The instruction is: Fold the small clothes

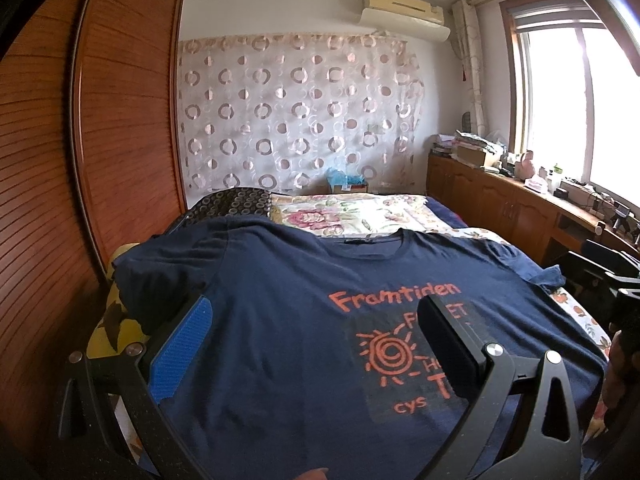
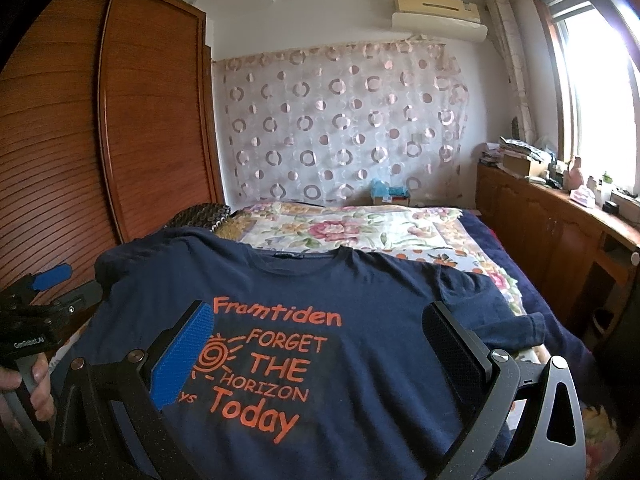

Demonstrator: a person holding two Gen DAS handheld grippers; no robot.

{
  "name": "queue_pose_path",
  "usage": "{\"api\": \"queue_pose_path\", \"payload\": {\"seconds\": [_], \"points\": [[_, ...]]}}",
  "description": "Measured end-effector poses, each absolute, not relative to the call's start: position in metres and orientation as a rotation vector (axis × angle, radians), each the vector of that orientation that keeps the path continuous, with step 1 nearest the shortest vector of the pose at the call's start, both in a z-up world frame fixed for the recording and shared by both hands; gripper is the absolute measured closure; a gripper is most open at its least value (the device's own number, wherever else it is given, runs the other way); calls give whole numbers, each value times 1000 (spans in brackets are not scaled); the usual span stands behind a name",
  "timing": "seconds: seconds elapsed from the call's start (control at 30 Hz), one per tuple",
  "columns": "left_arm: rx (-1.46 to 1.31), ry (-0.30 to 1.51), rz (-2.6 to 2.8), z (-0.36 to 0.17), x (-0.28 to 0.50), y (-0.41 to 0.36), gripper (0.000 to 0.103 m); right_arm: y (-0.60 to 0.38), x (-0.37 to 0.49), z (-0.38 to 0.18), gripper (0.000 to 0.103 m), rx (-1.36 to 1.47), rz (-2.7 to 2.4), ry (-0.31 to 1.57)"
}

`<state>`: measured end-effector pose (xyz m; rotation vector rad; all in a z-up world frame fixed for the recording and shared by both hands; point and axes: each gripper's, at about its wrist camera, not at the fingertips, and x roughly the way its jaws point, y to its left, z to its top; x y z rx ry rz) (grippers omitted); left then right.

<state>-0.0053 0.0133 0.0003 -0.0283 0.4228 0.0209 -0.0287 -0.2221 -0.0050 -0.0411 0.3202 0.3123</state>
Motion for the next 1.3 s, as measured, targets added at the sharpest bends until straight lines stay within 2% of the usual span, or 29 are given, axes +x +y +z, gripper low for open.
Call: {"api": "queue_pose_path", "payload": {"seconds": [0.7, 1.03, 1.3], "points": [[-35, 511, 64, -38, 21, 82, 0, -204, 2, -6, 0, -121, 408, 365], [-34, 591, 97, -71, 44, 149, 0, -189, 16, -16, 0, -166, 490, 435], [-88, 643, 128, -66, 69, 208, 16, -188, 15, -12, 0, -183, 567, 467]]}}
